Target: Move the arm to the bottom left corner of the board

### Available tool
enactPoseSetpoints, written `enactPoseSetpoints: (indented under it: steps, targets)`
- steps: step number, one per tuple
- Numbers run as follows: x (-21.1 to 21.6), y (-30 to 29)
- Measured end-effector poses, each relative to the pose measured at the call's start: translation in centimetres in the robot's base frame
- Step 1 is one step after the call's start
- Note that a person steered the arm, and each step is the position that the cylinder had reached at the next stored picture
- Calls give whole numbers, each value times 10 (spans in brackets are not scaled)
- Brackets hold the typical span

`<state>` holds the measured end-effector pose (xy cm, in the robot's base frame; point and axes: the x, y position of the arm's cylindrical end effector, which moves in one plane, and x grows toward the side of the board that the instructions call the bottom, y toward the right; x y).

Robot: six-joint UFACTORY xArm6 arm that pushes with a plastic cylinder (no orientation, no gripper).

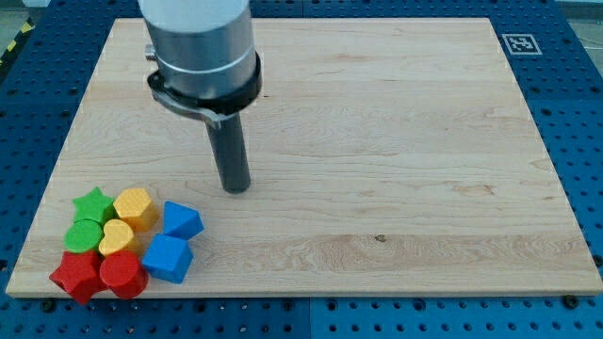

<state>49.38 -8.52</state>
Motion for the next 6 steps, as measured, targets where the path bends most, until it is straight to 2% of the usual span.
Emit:
enactPoseSetpoints:
  steps: [1,3,4,5,6]
  targets:
    - [-46,-41]
    - [-44,-186]
    - [-18,-220]
    - [6,-219]
    - [94,-219]
